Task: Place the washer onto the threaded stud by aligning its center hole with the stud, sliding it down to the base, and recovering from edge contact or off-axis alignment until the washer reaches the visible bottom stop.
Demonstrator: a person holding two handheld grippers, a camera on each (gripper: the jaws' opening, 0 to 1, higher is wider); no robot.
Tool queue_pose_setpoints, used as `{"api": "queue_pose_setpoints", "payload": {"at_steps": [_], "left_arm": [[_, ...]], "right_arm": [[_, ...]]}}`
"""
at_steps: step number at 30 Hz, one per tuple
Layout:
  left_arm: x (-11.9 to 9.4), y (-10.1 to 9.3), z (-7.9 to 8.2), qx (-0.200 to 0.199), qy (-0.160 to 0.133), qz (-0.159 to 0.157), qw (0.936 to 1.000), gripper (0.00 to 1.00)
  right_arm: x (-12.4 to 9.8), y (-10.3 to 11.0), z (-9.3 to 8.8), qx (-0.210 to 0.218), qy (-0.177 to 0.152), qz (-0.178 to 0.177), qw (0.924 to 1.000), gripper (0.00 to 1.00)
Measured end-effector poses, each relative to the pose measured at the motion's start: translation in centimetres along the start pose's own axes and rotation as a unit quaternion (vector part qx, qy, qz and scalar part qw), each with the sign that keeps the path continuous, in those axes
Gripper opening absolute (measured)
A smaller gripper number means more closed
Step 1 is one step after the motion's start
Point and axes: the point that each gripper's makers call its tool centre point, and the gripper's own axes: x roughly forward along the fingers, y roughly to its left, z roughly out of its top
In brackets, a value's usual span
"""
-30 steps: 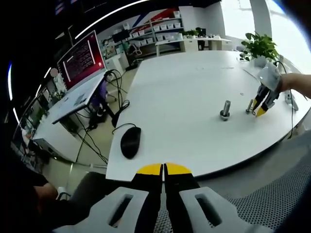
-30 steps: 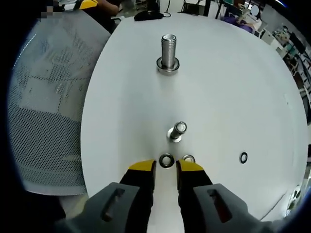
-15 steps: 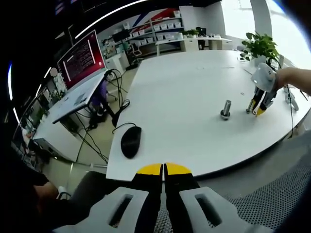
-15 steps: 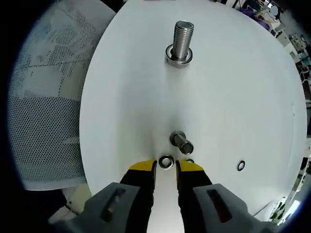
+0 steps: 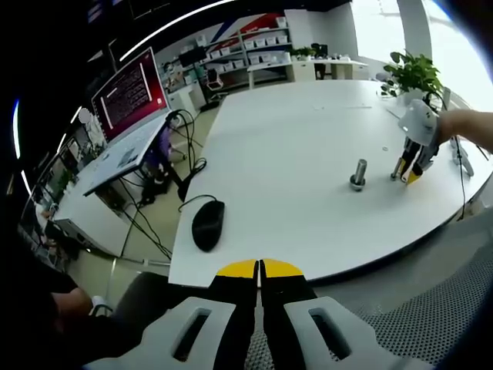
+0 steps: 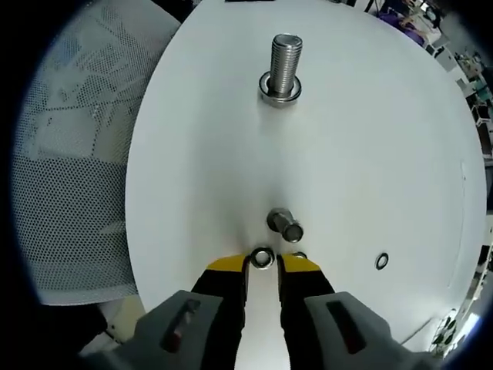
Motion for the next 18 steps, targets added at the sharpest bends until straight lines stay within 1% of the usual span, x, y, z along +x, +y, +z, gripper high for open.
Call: {"api": "queue_pose_setpoints", "payload": {"at_steps": [9, 18], "left_arm": [[0.01, 0.01, -0.08, 0.001, 0.002, 0.001, 1.0000, 0.00], [-0.02, 0.00, -0.08, 0.000, 0.002, 0.001, 1.0000, 0.00]], "right_arm": [[0.14, -0.12, -0.04, 0.012, -0.017, -0.005, 0.9998, 0.14], [0.15, -0.06, 0.00, 0.018, -0.021, -0.008, 0.9996, 0.14]]}}
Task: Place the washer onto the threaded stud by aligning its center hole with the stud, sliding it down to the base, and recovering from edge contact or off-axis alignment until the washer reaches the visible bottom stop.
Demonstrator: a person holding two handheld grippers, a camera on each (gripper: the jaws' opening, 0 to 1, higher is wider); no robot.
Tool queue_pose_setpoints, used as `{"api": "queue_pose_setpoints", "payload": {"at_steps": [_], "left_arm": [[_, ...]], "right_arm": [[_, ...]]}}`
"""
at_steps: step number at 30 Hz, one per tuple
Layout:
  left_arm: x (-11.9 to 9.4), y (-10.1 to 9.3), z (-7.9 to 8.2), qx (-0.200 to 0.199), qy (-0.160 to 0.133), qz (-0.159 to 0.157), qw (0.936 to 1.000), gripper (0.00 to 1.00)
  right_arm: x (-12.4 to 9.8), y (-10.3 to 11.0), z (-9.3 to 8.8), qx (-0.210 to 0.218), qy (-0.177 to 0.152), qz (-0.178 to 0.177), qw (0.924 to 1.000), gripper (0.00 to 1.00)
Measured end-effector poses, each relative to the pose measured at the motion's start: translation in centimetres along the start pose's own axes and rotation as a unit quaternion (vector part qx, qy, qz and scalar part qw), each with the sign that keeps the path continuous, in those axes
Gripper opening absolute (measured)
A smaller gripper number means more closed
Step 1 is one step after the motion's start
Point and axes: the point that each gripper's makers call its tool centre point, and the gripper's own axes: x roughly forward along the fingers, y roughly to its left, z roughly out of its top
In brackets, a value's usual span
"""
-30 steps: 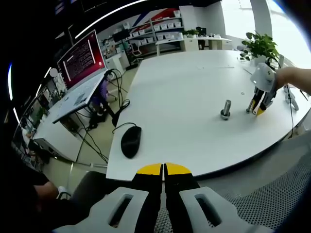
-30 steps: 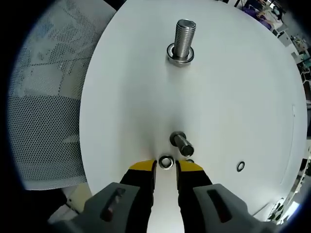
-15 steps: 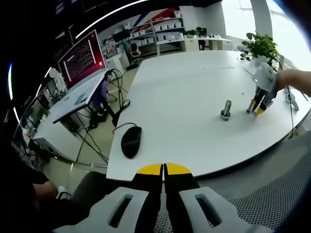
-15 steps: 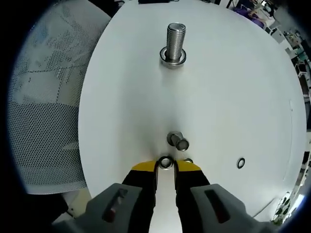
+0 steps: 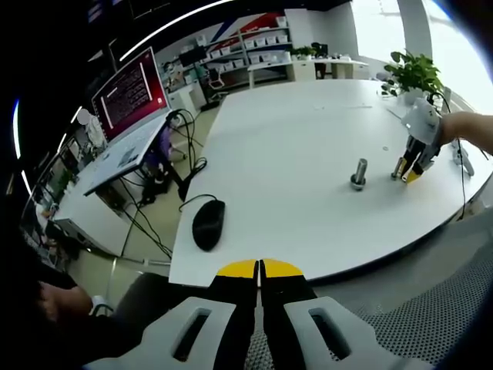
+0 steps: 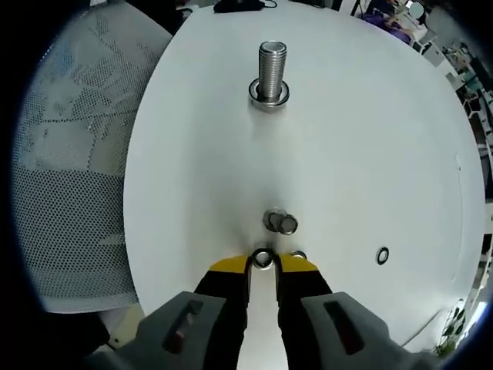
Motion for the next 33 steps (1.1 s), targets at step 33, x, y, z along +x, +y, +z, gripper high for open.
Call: {"api": "queue_pose_setpoints", "payload": {"at_steps": [33], "left_arm": [[0.0, 0.0, 0.2, -0.002, -0.003, -0.001, 1.0000, 0.00]], "right_arm": [[-3.9, -0.7, 1.2, 0.072, -0.127, -0.030, 0.9888, 0.14]]}}
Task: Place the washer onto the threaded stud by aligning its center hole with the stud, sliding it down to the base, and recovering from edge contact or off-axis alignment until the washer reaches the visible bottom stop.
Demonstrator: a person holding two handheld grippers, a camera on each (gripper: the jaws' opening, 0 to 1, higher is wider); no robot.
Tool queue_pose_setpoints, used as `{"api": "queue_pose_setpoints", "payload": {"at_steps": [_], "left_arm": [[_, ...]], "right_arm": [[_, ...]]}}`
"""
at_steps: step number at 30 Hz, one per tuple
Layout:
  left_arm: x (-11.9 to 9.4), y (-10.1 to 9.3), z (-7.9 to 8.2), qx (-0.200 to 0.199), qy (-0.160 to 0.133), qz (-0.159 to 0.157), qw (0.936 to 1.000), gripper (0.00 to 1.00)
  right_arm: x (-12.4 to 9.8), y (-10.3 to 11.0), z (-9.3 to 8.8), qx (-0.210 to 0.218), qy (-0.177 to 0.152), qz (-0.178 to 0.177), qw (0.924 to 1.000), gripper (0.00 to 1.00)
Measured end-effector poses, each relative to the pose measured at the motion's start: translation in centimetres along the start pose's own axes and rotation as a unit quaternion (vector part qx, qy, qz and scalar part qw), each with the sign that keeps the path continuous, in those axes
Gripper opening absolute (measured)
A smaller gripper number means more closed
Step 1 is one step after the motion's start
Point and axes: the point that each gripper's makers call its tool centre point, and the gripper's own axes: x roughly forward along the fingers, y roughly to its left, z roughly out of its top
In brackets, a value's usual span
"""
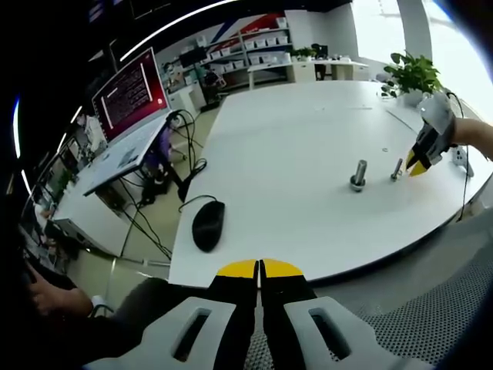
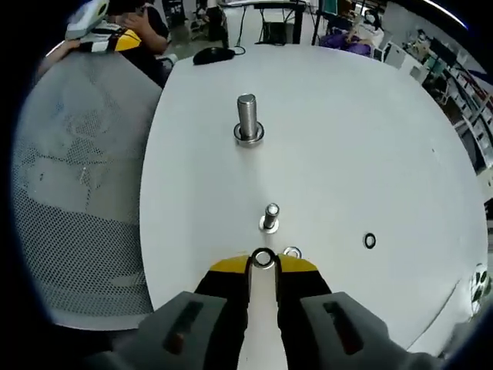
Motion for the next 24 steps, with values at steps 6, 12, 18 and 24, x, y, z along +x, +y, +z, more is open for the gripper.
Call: {"api": "queue_pose_setpoints", "payload": {"at_steps": [6, 12, 18, 24], "left_arm": [[0.0, 0.1, 0.0, 0.000, 0.000, 0.000, 1.0000, 0.00], [0.0, 0.1, 0.0, 0.000, 0.000, 0.001, 1.0000, 0.00], [0.0, 0.1, 0.0, 0.000, 0.000, 0.001, 1.0000, 0.00], [0.0, 0.1, 0.0, -0.001, -0.001, 0.001, 1.0000, 0.00]], "right_arm": [[-1.6, 0.1, 1.8, -0.013, -0.014, -0.006, 0.9998, 0.14], [-2.1, -0.7, 3.1, -0.025, -0.023, -0.012, 0.9993, 0.14], [-1.8, -0.6, 3.8, -0.038, -0.020, -0.007, 0.9991, 0.14], [-1.3, 0.0, 3.7, -0.048, -0.007, 0.001, 0.9988, 0.14]]}}
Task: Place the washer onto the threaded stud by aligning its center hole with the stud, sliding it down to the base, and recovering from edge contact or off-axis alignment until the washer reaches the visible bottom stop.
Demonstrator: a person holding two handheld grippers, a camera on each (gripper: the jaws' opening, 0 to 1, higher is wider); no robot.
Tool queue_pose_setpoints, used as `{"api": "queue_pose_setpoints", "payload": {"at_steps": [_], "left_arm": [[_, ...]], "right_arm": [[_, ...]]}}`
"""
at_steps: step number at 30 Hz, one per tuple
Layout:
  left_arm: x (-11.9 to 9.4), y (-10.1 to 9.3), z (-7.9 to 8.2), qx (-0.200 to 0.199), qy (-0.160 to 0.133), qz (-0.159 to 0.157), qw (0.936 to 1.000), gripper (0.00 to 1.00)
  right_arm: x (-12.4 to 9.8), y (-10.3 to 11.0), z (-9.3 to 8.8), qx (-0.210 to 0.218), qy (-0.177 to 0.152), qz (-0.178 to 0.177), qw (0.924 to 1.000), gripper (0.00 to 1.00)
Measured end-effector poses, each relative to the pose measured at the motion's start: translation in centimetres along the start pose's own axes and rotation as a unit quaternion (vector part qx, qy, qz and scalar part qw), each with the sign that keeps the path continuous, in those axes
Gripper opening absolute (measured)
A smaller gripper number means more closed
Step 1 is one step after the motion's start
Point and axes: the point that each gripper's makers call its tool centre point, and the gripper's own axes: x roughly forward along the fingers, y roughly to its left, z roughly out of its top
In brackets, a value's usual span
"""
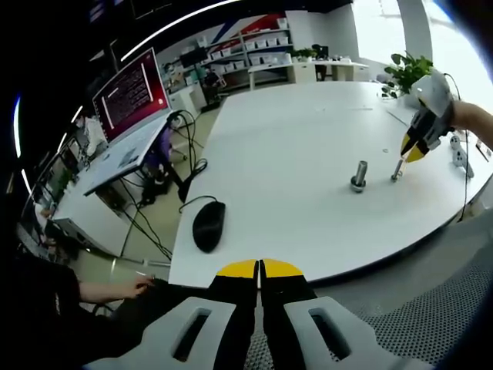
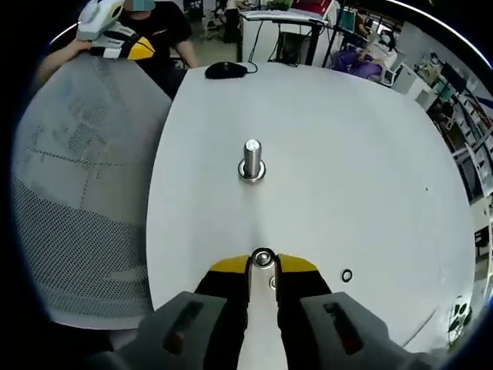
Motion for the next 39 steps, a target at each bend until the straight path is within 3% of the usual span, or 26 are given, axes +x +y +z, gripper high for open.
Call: {"api": "queue_pose_setpoints", "payload": {"at_steps": [16, 39], "left_arm": [[0.0, 0.0, 0.0, -0.001, -0.001, 0.000, 1.0000, 0.00], [0.0, 0.0, 0.1, -0.003, -0.002, 0.000, 1.0000, 0.00]], "right_arm": [[1.6, -0.5, -0.4, -0.012, 0.025, 0.010, 0.9996, 0.14], [4.3, 0.5, -2.1, -0.007, 0.052, 0.021, 0.9984, 0.14]]}}
